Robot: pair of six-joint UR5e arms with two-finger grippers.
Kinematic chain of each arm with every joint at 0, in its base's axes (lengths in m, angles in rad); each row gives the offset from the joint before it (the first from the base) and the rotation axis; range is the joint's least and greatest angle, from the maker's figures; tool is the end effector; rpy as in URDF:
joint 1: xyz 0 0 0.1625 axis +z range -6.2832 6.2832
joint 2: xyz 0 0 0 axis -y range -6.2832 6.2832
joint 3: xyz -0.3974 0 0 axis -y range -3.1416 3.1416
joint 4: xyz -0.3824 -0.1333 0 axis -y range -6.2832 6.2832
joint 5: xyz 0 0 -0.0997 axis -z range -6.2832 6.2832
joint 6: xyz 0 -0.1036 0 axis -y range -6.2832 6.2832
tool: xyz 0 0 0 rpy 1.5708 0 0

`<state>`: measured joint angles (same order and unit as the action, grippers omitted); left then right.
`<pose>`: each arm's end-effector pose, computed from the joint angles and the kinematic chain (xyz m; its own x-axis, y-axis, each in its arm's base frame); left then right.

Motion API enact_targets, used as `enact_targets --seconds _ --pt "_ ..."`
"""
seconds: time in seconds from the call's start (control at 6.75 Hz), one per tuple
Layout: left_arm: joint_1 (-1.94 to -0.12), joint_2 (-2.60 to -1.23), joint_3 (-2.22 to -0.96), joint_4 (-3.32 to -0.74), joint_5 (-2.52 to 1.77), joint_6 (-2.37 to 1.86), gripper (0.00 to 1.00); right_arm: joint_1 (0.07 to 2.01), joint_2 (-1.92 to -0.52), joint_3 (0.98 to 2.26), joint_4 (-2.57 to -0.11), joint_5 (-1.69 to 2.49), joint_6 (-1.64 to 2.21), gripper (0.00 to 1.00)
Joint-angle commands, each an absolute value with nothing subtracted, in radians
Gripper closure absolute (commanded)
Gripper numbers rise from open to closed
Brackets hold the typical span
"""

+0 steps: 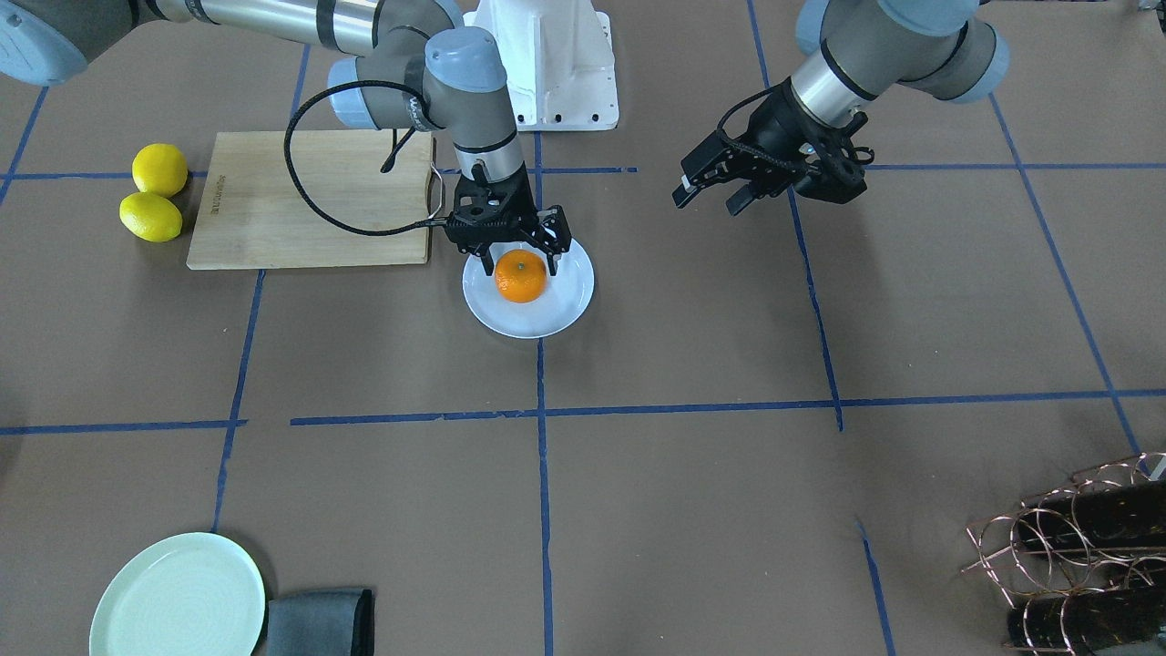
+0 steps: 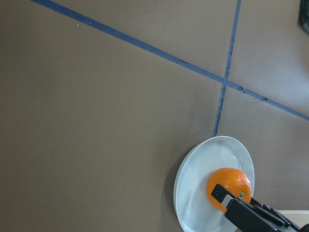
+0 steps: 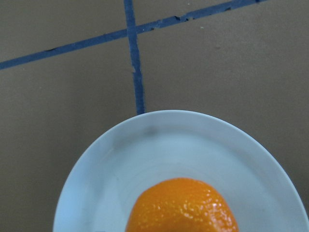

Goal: Pick orange to plate

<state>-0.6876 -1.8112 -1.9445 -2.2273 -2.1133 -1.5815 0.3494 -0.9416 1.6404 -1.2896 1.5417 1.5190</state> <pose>0.3523 -0.3926 0.2591 0.2268 -0.1981 -0.9536 0.1649 0.9728 -0.1629 -0.5811 -0.3568 0.2127 0.5416 0.1422 0.8285 -0.3373 0.9395 0.0592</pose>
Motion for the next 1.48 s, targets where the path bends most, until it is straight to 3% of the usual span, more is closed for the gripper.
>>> enact_targets --seconds 0.0,0.3,0.59,1.04,1.33 --pt "-0.692 -1.807 -1.945 -2.227 -2.115 -1.578 0.0 0.373 -1.062 1.847 -1.295 1.581 1.514 0.0" --pt "-0.698 -1.783 -1.945 -2.224 -2.115 -1.51 0.0 0.512 -1.214 2.032 -1.292 1.804 1.513 0.0" --pt "-0.707 -1.686 -1.956 -2.227 -2.115 -1.313 0.0 0.813 -1.361 2.086 -1.289 2.162 1.386 0.0" --pt "-0.738 -1.553 -1.951 -2.232 -2.12 -1.053 0.0 1.16 -1.612 2.051 -1.298 2.417 0.816 0.0" --pt "-0.907 -1.412 -1.96 -2.23 -2.175 -0.749 0.0 1.311 -1.681 1.979 -1.365 2.453 0.447 0.0"
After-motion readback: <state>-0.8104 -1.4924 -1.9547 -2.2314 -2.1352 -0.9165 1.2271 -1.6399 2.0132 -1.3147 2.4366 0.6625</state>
